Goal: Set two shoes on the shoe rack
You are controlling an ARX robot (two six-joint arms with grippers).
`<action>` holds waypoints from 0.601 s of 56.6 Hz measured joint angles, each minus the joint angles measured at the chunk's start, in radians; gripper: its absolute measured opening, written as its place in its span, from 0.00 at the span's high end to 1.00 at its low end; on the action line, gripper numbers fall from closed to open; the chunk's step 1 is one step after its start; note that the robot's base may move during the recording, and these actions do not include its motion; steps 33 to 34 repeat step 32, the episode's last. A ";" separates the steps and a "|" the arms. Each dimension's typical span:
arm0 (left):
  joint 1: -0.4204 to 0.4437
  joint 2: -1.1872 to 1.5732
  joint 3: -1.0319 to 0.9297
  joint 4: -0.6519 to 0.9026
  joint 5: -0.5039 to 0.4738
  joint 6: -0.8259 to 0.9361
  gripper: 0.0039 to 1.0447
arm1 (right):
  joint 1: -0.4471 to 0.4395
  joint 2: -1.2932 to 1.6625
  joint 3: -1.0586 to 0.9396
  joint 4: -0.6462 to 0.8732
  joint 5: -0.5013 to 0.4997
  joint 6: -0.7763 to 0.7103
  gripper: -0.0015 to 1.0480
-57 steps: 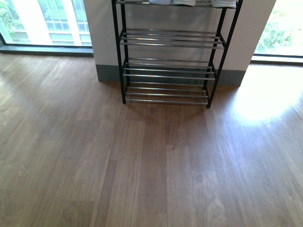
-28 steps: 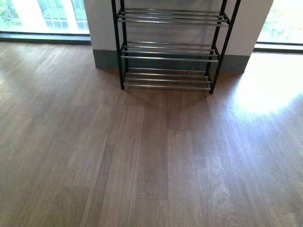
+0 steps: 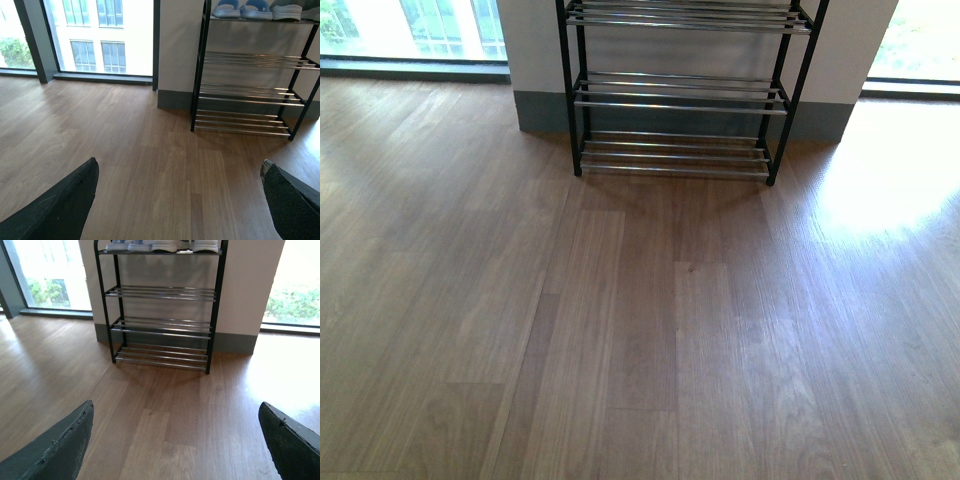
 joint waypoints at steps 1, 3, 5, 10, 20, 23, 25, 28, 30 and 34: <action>0.000 0.000 0.000 0.000 0.000 0.000 0.09 | 0.000 0.000 0.000 0.000 0.000 0.000 0.09; 0.000 0.000 0.000 0.000 0.000 0.000 0.09 | 0.000 0.000 0.000 0.000 0.000 0.000 0.09; 0.000 0.000 0.000 0.000 0.000 0.000 0.09 | 0.000 0.000 0.000 0.000 0.000 0.000 0.09; 0.000 0.000 0.000 0.000 0.000 0.000 0.09 | 0.000 0.000 0.000 0.000 0.000 0.000 0.09; 0.000 0.000 0.000 0.000 0.000 0.000 0.09 | 0.000 0.000 0.000 0.000 0.000 0.000 0.09; 0.000 0.000 0.000 0.000 0.000 0.000 0.09 | 0.000 0.000 0.000 0.000 0.000 0.000 0.09; 0.000 0.000 0.000 0.000 0.000 0.000 0.09 | 0.000 0.000 0.000 0.000 0.000 0.000 0.09; 0.000 0.000 0.000 0.000 0.000 0.000 0.09 | 0.000 0.000 0.000 0.000 0.000 0.000 0.09; 0.000 0.000 0.000 0.000 0.000 0.000 0.09 | 0.000 0.000 0.000 0.000 0.000 0.000 0.09; 0.000 0.000 0.000 0.000 0.000 0.000 0.09 | 0.000 0.000 0.000 0.000 0.000 0.000 0.09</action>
